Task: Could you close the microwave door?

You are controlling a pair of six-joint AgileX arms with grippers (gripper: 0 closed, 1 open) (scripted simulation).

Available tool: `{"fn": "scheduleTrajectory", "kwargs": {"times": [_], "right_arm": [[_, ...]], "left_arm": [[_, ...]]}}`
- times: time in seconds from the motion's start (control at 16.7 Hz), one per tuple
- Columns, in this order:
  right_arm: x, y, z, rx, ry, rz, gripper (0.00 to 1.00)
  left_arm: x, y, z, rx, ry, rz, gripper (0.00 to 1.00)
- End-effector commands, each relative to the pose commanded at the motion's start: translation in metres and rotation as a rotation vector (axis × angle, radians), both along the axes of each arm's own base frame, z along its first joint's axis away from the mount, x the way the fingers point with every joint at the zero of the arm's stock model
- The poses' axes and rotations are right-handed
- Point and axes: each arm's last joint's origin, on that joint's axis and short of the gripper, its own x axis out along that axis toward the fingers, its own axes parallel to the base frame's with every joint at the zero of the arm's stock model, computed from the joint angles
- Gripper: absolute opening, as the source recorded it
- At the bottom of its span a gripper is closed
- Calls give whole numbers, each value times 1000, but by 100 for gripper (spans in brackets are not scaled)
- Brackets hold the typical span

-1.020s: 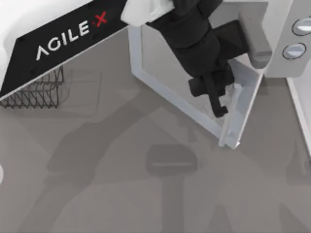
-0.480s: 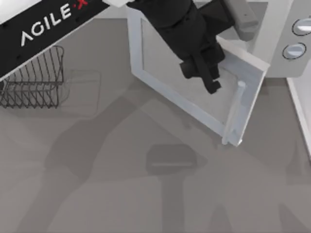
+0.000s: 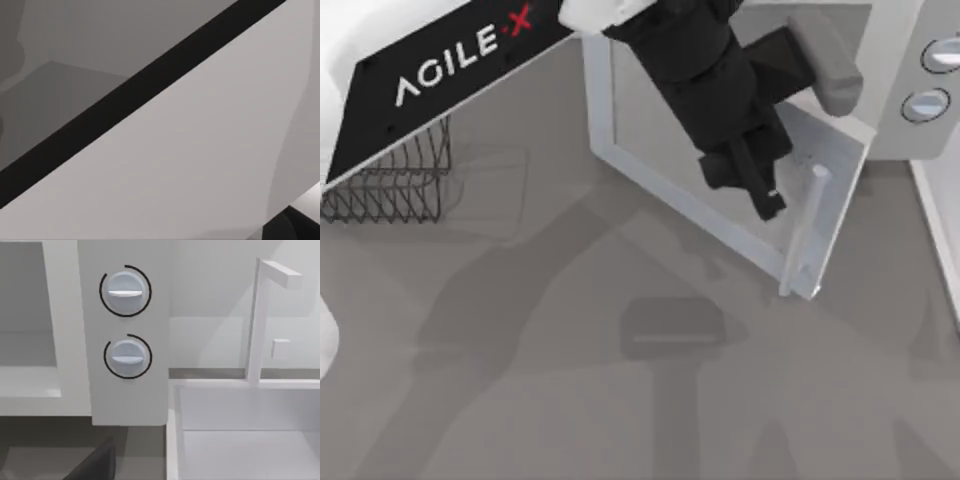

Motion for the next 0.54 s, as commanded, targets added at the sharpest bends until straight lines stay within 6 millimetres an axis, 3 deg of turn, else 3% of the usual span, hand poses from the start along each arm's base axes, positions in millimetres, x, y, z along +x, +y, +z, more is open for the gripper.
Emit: {"fn": "scheduleTrajectory", "kwargs": {"times": [0.18, 0.54], "right_arm": [[0, 0, 0, 0, 0, 0, 100], [0, 0, 0, 0, 0, 0, 100]], "left_arm": [[1, -7, -13, 31, 46, -1, 0], [8, -7, 18, -62, -58, 8, 0]]}}
